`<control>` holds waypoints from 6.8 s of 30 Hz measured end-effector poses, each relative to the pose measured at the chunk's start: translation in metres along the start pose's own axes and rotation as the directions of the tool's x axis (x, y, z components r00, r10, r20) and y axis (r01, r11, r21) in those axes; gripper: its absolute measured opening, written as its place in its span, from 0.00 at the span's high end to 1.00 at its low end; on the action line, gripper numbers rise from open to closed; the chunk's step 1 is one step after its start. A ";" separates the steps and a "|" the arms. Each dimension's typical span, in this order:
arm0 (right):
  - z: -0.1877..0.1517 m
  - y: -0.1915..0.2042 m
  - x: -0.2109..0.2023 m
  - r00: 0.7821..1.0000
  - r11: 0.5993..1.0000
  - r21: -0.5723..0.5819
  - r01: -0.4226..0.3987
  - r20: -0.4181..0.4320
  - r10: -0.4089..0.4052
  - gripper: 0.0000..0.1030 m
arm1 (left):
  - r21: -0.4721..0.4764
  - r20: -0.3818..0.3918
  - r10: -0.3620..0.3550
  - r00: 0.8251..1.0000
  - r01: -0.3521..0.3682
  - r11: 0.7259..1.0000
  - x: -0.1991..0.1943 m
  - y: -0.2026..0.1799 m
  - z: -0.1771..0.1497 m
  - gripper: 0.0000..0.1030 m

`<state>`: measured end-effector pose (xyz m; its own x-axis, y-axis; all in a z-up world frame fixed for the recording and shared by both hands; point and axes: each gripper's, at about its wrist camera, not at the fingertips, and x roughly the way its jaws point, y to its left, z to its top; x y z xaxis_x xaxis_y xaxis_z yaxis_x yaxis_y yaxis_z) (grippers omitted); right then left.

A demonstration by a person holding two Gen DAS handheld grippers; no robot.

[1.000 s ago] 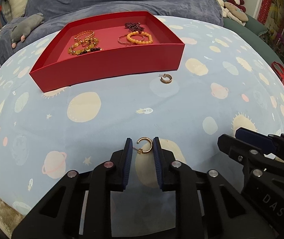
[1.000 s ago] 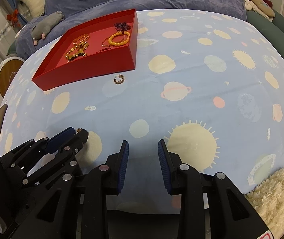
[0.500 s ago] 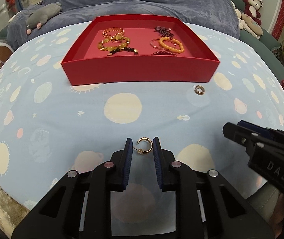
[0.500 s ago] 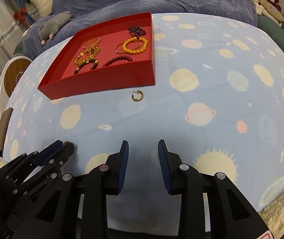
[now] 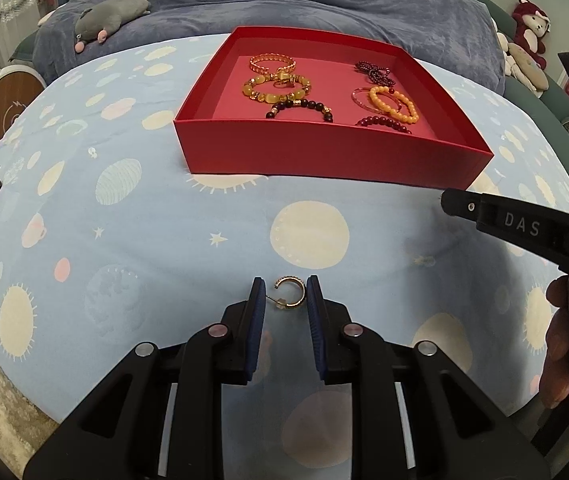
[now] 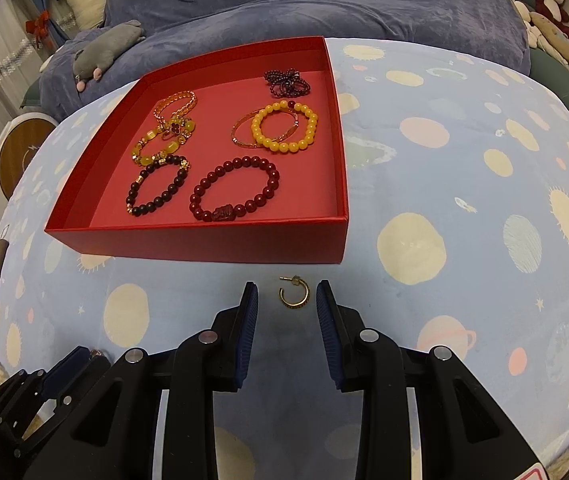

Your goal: Organize jewelry

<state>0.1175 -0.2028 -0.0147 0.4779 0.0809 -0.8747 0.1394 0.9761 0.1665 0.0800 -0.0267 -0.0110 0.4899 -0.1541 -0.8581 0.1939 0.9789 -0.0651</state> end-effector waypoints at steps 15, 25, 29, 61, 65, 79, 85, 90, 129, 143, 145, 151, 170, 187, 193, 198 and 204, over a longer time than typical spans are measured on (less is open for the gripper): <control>0.000 0.006 0.013 0.998 0.996 -0.069 0.062 0.012 -0.061 0.80 | -0.023 -0.008 0.002 1.000 -0.003 1.000 0.004 0.005 0.002 0.80; -0.007 0.006 0.005 0.998 0.996 -0.069 0.061 0.014 -0.060 0.84 | -0.024 -0.007 0.004 1.000 -0.004 1.000 0.004 0.005 0.001 0.80; -0.016 0.008 -0.007 1.000 0.999 -0.045 0.026 0.018 -0.026 0.84 | -0.030 -0.004 0.005 1.000 -0.005 1.000 0.003 0.006 0.001 0.80; -0.021 0.040 -0.104 0.983 0.994 -0.078 -0.075 0.163 0.087 0.84 | 0.004 0.130 -0.044 0.991 0.044 0.999 -0.059 -0.014 0.041 0.80; -0.003 0.041 -0.111 0.977 0.993 -0.091 -0.072 0.196 0.089 0.84 | 0.009 0.153 -0.048 0.987 0.047 0.999 -0.062 -0.016 0.059 0.80; 0.067 0.042 -0.107 0.960 0.993 -0.093 -0.076 0.262 0.098 0.84 | 0.023 0.213 -0.051 0.976 0.047 0.999 -0.053 -0.019 0.131 0.80; 0.089 0.042 -0.090 0.961 0.994 -0.094 -0.063 0.263 0.086 0.84 | 0.022 0.204 -0.046 0.978 0.043 0.999 -0.033 -0.018 0.153 0.80; 0.100 0.040 -0.073 0.965 0.994 -0.094 -0.052 0.251 0.074 0.84 | 0.029 0.191 -0.034 0.981 0.029 0.999 -0.014 -0.017 0.165 0.80; 0.115 0.033 0.002 0.986 0.997 -0.068 -0.036 0.161 0.047 0.84 | 0.034 0.087 0.001 0.996 -0.004 0.999 0.063 -0.013 0.176 0.79; 0.114 0.032 0.015 0.989 0.997 -0.062 -0.039 0.139 0.048 0.84 | 0.030 0.064 0.021 0.998 -0.023 0.999 0.074 -0.012 0.173 0.75; 0.114 0.032 0.015 0.989 0.997 -0.063 -0.036 0.142 0.045 0.83 | 0.029 0.066 0.027 0.997 -0.029 0.999 0.073 -0.012 0.174 0.70; 0.114 0.032 0.015 0.989 0.998 -0.058 -0.034 0.145 0.042 0.80 | 0.021 0.073 0.053 0.996 -0.054 0.998 0.070 -0.012 0.172 0.57; 0.085 0.024 -0.039 0.981 1.000 -0.015 0.025 0.192 -0.022 0.59 | -0.011 0.095 0.056 0.994 -0.055 0.998 0.016 -0.005 0.142 0.46; 0.050 0.012 -0.066 0.970 0.997 0.036 0.061 0.233 -0.068 0.25 | -0.059 0.101 0.089 0.991 -0.083 0.995 -0.012 -0.002 0.114 0.20; 0.041 0.014 -0.064 0.971 0.997 0.026 0.066 0.230 -0.070 0.18 | -0.070 0.091 0.106 0.990 -0.100 0.993 -0.013 0.002 0.103 0.18; 0.035 0.017 -0.064 0.969 0.997 0.029 0.073 0.233 -0.078 0.16 | -0.090 0.087 0.114 0.990 -0.106 0.990 -0.012 0.007 0.097 0.18; 0.032 0.015 -0.065 0.968 0.995 0.043 0.094 0.228 -0.102 0.06 | -0.103 0.089 0.122 0.989 -0.113 0.988 -0.014 0.012 0.096 0.12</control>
<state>0.1165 -0.1995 0.0590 0.6465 -0.0670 -0.7600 0.2209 0.9699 0.1024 0.1568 -0.0260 0.0486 0.5832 -0.0448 -0.8111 0.0491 0.9986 -0.0198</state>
